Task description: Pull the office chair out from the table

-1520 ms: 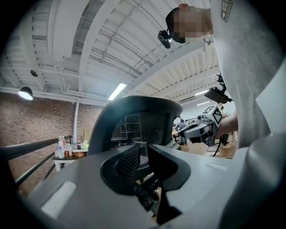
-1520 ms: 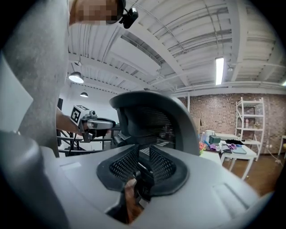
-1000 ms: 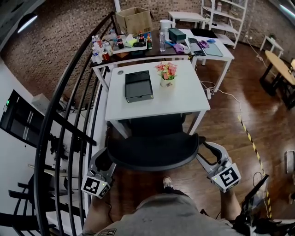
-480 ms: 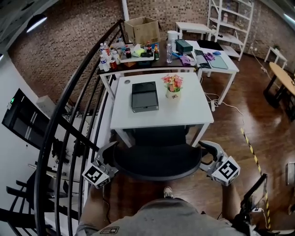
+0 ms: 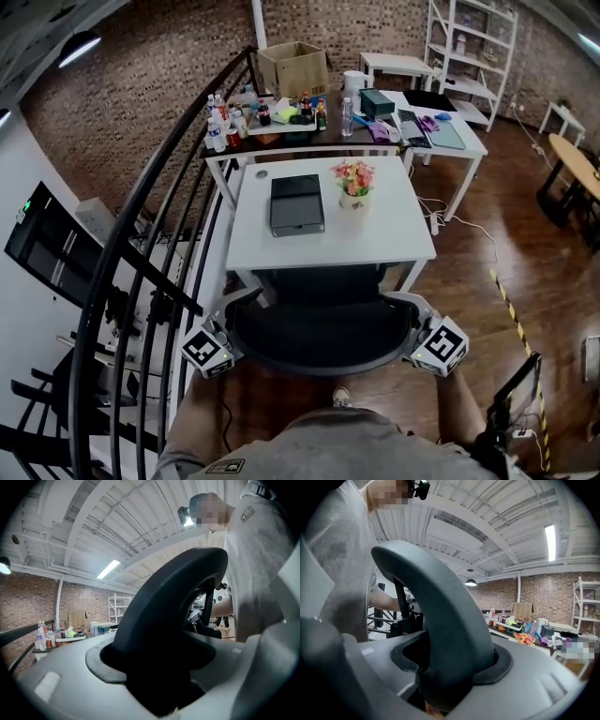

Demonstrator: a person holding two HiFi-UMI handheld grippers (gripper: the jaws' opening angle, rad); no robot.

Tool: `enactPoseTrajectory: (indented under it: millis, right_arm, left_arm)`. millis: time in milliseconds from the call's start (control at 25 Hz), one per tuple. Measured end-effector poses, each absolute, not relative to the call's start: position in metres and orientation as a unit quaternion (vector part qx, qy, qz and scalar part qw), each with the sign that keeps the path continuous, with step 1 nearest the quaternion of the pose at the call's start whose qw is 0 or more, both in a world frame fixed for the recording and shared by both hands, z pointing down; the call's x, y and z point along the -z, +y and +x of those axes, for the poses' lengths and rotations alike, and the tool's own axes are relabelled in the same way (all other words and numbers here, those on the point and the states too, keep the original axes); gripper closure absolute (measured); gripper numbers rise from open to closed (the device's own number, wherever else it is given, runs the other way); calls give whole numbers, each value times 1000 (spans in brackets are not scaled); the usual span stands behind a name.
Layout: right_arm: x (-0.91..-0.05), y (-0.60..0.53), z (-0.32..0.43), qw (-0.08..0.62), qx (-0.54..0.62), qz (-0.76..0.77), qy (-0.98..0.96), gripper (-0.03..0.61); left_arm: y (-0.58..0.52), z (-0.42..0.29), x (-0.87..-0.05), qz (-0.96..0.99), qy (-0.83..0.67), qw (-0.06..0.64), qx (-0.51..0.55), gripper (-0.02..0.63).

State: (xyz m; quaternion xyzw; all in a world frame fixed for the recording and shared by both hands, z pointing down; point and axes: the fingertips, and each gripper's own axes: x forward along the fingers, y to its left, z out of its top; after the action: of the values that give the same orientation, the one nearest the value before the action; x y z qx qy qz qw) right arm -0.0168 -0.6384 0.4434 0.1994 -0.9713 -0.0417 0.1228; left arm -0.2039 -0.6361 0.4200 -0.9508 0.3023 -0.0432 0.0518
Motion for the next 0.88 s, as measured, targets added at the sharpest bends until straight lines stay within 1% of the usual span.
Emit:
enactPoseTrajectory:
  millis: [160, 360, 880]
  right_arm:
    - [-444, -634, -14, 124, 41, 188, -973, 345]
    - [-441, -626, -13, 121, 40, 179, -976, 368]
    - [-447, -611, -11, 137, 20, 193, -971, 370]
  left_arm:
    - [-632, -203, -420, -953, 298, 40, 45, 310]
    - [-625, -203, -417, -956, 288, 33, 43, 325]
    - [-609, -201, -419, -961, 271, 16, 60, 324]
